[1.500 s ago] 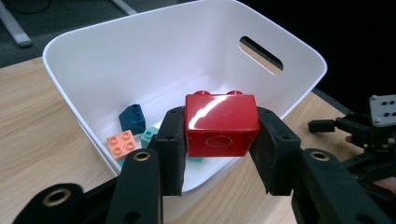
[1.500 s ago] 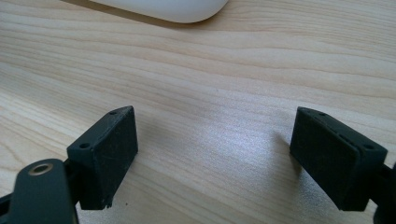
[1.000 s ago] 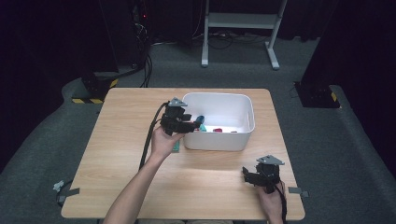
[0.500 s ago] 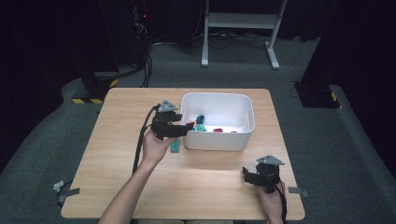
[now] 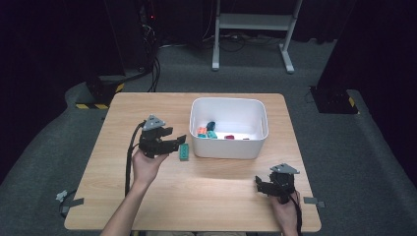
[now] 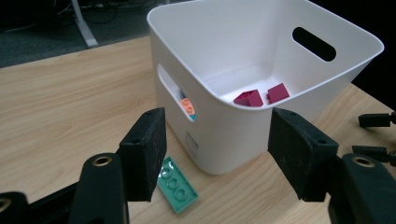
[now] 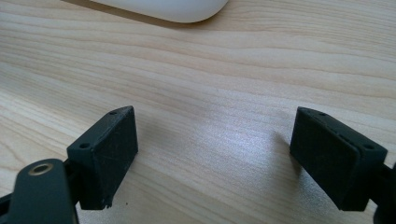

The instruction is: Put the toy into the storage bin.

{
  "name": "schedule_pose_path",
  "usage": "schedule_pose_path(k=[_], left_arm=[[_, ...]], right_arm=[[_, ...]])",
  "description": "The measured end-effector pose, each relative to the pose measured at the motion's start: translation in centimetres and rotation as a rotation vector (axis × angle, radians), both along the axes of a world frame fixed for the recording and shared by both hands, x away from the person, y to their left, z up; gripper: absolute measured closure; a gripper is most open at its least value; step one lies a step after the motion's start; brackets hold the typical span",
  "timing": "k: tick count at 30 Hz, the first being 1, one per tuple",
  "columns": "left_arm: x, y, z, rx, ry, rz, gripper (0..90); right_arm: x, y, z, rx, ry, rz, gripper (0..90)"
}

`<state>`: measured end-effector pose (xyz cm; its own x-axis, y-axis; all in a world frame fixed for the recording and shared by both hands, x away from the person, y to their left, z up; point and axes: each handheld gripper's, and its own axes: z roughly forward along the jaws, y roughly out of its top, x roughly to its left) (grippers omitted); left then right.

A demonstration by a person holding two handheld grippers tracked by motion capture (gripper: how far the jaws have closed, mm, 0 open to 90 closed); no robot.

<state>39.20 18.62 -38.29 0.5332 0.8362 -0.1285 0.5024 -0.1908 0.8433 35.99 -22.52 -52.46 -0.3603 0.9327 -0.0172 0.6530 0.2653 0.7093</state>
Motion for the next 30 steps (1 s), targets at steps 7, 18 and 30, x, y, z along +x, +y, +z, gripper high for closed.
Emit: schedule_pose_path(k=[7,18,30], left_arm=[[-0.4,0.9,-1.7,0.012,0.032,0.026,37.2],[0.4,0.8,-6.2,0.054,0.106,0.087,37.1],[1.7,-0.2,-9.3,0.056,0.148,0.12,37.2]], right_arm=[[0.0,0.0,0.0,0.0,0.0,0.0,15.0],[0.0,0.0,0.0,0.0,0.0,0.0,15.0],[0.0,0.0,0.0,0.0,0.0,0.0,15.0]])
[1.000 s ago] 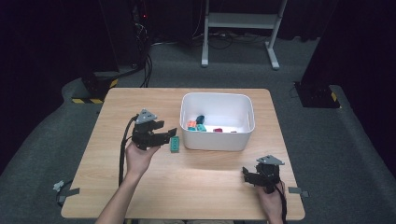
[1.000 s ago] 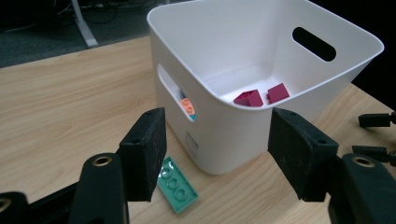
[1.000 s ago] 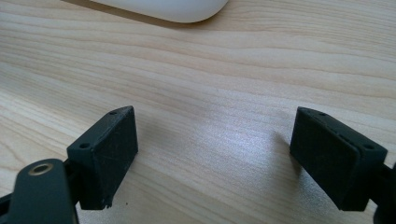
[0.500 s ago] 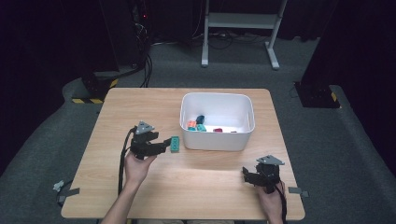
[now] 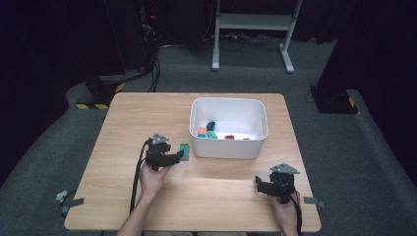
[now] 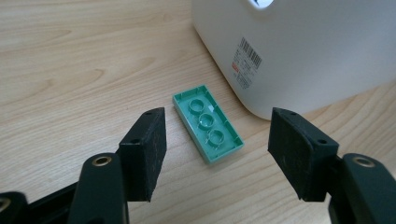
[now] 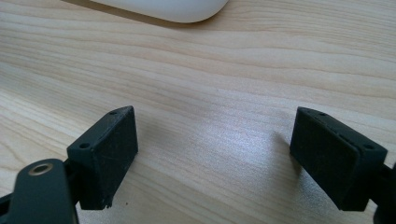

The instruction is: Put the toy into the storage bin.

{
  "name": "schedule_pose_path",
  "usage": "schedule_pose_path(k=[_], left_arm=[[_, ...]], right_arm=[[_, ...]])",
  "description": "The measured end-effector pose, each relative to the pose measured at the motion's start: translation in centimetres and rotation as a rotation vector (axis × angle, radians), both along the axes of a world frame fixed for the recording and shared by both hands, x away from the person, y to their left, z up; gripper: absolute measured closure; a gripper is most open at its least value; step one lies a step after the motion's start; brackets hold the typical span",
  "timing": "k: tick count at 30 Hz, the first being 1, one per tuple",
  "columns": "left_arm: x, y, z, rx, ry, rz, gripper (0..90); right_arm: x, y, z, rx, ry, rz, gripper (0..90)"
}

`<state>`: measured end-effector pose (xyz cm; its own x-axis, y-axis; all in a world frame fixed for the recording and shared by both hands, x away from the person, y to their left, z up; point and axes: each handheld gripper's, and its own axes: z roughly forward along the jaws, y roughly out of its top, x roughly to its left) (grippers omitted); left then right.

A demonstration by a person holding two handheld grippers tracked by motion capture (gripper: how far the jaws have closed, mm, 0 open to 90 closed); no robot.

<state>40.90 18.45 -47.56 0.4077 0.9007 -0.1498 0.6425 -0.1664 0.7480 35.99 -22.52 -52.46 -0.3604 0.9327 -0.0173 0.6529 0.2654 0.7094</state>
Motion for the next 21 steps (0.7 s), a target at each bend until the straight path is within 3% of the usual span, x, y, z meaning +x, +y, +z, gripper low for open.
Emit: schedule_pose_path(k=[13,21], left_arm=[[1.8,-1.6,-2.4,0.009,0.037,0.031,37.8],[2.7,-2.5,-3.7,0.049,0.055,0.05,38.5]], right_arm=[[0.0,0.0,0.0,0.0,0.0,0.0,15.0],[0.0,0.0,0.0,0.0,0.0,0.0,15.0]])
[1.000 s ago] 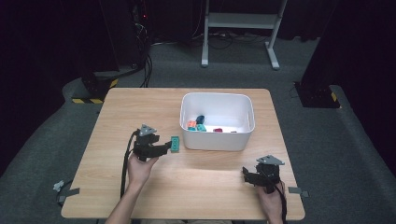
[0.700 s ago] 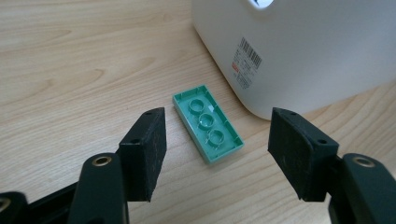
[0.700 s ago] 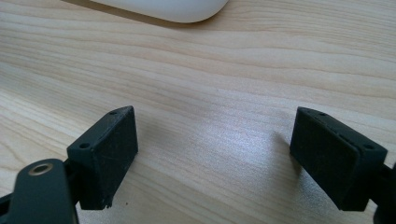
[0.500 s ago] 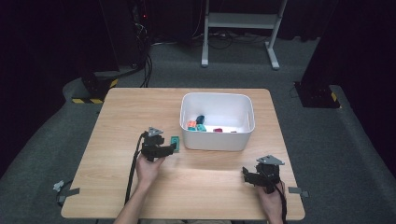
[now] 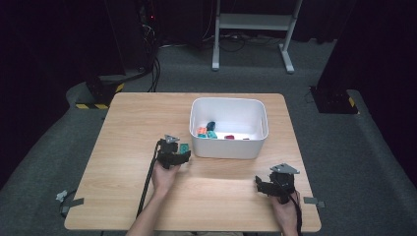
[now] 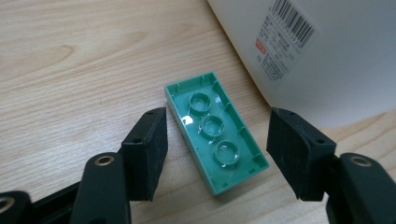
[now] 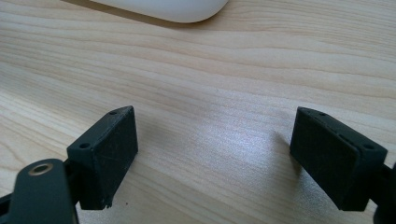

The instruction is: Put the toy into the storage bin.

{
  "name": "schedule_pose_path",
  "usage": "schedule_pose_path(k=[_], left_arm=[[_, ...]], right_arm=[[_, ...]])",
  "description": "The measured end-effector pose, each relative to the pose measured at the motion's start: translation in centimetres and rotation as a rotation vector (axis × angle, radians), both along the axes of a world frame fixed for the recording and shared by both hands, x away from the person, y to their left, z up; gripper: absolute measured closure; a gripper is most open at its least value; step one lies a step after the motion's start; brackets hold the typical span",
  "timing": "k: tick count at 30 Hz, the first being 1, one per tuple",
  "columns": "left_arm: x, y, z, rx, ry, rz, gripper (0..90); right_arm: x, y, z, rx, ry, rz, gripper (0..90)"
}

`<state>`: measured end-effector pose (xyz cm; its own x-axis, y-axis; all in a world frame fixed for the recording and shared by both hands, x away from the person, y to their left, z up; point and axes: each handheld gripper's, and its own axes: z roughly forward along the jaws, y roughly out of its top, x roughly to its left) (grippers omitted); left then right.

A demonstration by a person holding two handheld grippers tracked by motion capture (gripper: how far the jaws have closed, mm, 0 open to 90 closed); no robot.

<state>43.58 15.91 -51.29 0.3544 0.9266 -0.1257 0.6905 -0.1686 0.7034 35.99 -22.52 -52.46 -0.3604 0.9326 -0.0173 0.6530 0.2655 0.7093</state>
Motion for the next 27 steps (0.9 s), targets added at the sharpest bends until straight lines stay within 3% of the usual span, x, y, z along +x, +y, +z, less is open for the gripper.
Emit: schedule_pose_path(k=[4,17,27], left_arm=[[0.23,-0.28,-0.34,0.04,-0.002,-0.007,39.3],[0.27,0.37,-0.4,0.072,-0.026,-0.019,56.4],[0.28,0.47,-0.41,0.082,-0.033,-0.036,58.4]], right_arm=[[0.0,0.0,0.0,0.0,0.0,0.0,15.0],[0.0,0.0,0.0,0.0,0.0,0.0,15.0],[0.0,0.0,0.0,0.0,0.0,0.0,15.0]])
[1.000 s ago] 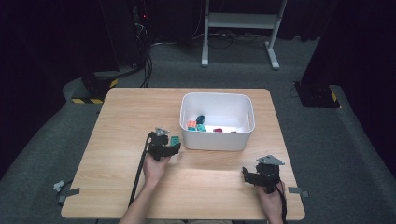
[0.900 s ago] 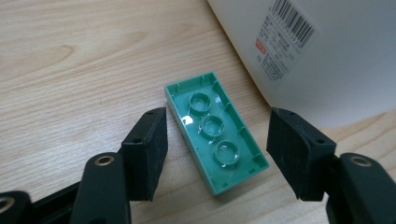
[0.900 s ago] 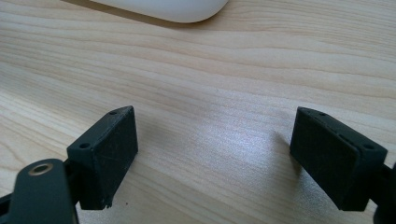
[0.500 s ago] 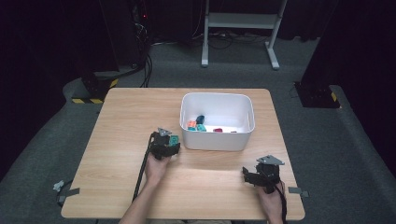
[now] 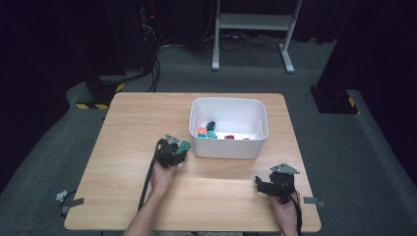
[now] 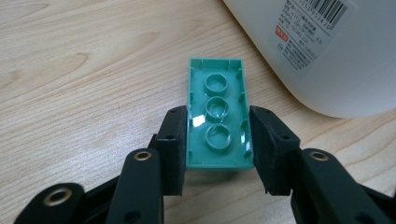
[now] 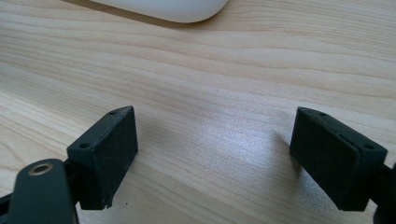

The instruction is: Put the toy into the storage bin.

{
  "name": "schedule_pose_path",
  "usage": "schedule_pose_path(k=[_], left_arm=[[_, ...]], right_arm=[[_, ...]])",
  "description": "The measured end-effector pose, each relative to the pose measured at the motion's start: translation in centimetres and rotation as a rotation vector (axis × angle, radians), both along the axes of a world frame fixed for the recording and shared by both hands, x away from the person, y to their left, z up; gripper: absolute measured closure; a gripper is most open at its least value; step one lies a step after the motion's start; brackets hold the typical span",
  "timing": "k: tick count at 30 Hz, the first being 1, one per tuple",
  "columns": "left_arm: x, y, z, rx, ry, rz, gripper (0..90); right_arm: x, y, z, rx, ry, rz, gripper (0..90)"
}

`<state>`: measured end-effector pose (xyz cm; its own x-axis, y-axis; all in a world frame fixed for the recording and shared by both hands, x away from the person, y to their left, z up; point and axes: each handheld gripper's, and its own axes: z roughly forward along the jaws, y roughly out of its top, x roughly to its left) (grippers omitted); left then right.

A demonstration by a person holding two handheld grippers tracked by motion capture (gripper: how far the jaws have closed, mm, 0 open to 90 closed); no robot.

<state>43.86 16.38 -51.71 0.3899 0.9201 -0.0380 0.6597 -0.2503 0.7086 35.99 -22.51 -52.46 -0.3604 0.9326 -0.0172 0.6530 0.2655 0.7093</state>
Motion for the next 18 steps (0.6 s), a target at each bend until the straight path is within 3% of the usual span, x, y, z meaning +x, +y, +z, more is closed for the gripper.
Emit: schedule_pose_path(k=[11,18], left_arm=[[0.2,0.6,-0.1,-0.049,0.009,-0.012,58.6],[0.0,1.5,0.3,-0.043,0.012,-0.002,58.6]], right_arm=[[0.0,0.0,0.0,0.0,0.0,0.0,14.9],[0.0,0.0,0.0,0.0,0.0,0.0,15.0]])
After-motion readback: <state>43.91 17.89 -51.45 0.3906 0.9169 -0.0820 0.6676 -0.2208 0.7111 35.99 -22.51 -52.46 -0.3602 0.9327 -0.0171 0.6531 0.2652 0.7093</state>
